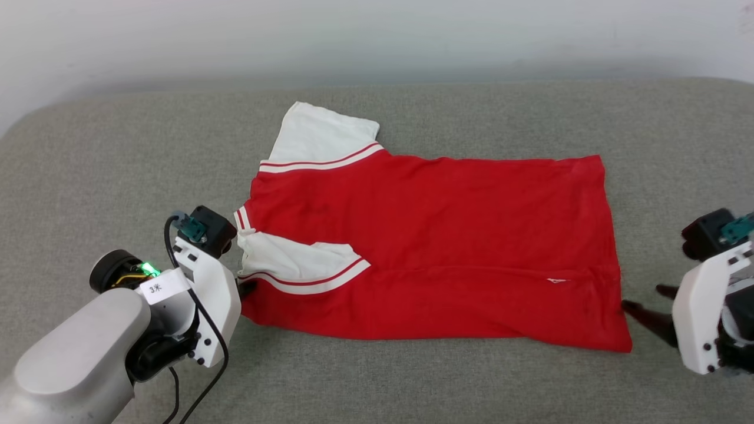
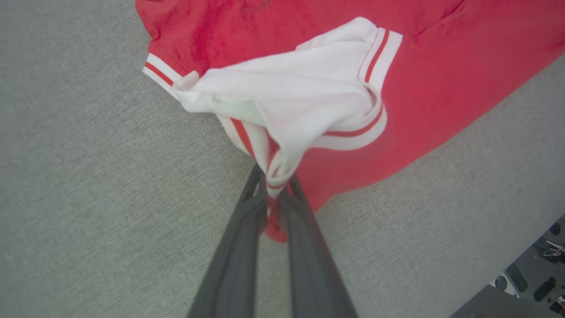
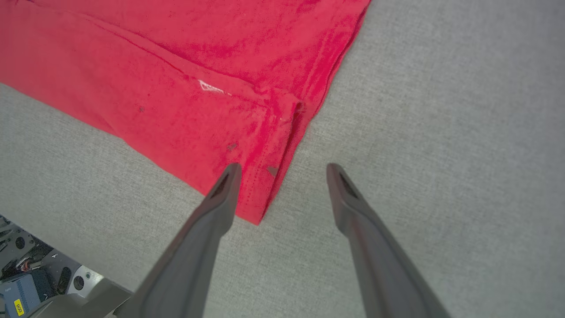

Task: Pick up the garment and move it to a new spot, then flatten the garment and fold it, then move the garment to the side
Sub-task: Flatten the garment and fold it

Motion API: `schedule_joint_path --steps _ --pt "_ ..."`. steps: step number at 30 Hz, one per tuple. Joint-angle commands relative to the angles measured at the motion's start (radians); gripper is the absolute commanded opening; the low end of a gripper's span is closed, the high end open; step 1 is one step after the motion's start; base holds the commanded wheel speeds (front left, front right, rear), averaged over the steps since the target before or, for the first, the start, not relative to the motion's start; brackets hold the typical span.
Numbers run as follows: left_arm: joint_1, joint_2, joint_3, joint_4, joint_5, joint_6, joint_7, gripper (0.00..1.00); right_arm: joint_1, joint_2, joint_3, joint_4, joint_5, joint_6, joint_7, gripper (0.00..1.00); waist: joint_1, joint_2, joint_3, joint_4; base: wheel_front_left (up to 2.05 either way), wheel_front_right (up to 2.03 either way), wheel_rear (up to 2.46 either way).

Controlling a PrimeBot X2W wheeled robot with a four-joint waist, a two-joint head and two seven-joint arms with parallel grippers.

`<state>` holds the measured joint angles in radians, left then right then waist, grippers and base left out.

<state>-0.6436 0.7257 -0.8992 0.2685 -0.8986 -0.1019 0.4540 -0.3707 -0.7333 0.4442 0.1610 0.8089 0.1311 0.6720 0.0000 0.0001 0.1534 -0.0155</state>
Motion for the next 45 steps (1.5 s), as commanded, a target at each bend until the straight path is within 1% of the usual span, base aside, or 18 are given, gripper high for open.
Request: schedule_joint_path --steps 1,5,11,13,16,17,18,23,29,36,40,45 --pt "-0.014 0.001 -0.002 -0.009 0.009 0.005 -0.005 0.0 -0.016 0.024 0.009 0.027 -0.007 -0.001 0.005 1.0 0.0 -0.0001 0.017 0.008 0.0 0.0 0.0" --pt "-0.023 0.0 0.0 -0.016 0.014 0.01 -0.008 0.0 -0.027 0.049 0.031 0.081 -0.028 -0.001 0.005 1.0 0.0 -0.0001 0.039 0.016 0.0 0.0 0.0" --pt "-0.02 -0.005 0.0 -0.014 0.016 0.014 -0.021 0.0 -0.029 0.125 0.087 0.218 -0.036 -0.001 -0.026 1.0 0.0 -0.0001 0.068 0.025 0.0 0.0 0.0" --pt "-0.017 -0.006 -0.003 -0.01 0.017 0.014 -0.026 0.0 -0.019 0.15 0.113 0.259 -0.024 -0.001 -0.034 1.0 0.0 -0.0001 0.072 0.028 0.0 0.0 0.0" --pt "-0.004 -0.009 -0.003 -0.002 0.009 0.013 -0.033 0.0 -0.015 0.169 0.146 0.295 -0.01 -0.001 -0.065 1.0 0.0 -0.0001 0.072 0.028 0.0 0.0 0.0" --pt "0.001 -0.009 -0.002 0.002 0.008 0.013 -0.037 0.0 -0.018 0.169 0.15 0.298 -0.005 -0.001 -0.086 0.4 0.0 -0.0001 0.07 0.028 0.0 0.0 0.0" --pt "0.007 -0.009 -0.002 0.005 0.006 0.013 -0.041 0.0 -0.023 0.165 0.155 0.3 0.0 -0.001 -0.104 0.0 0.0 -0.0001 0.067 0.027 0.0 0.0 0.0" --pt "0.038 -0.001 0.004 0.021 -0.012 0.015 -0.066 0.0 -0.047 0.113 0.161 0.293 0.021 -0.001 -0.187 0.0 0.0 -0.0001 0.03 0.017 0.0 0.0 0.0" --pt "0.098 0.029 0.013 -0.007 -0.035 0.028 -0.095 0.0 -0.023 0.058 0.161 0.233 0.059 -0.001 -0.261 0.0 0.0 -0.0001 -0.029 0.009 0.0 0.0 0.0" --pt "0.204 0.084 0.01 -0.105 -0.06 0.074 -0.114 0.0 0.065 0.0 0.139 0.147 0.09 -0.001 -0.286 0.0 0.0 -0.0001 -0.081 0.009 0.0 0.0 0.0" --pt "0.266 0.113 0.006 -0.165 -0.073 0.109 -0.121 0.0 0.136 -0.029 0.103 0.1 0.1 -0.001 -0.285 0.0 0.0 -0.0001 -0.098 0.013 0.0 0.0 0.0" --pt "0.333 0.13 -0.005 -0.224 -0.094 0.148 -0.121 0.0 0.221 -0.053 0.04 0.051 0.101 -0.001 -0.262 0.0 0.0 -0.0001 -0.106 0.015 0.0 0.0 0.0"
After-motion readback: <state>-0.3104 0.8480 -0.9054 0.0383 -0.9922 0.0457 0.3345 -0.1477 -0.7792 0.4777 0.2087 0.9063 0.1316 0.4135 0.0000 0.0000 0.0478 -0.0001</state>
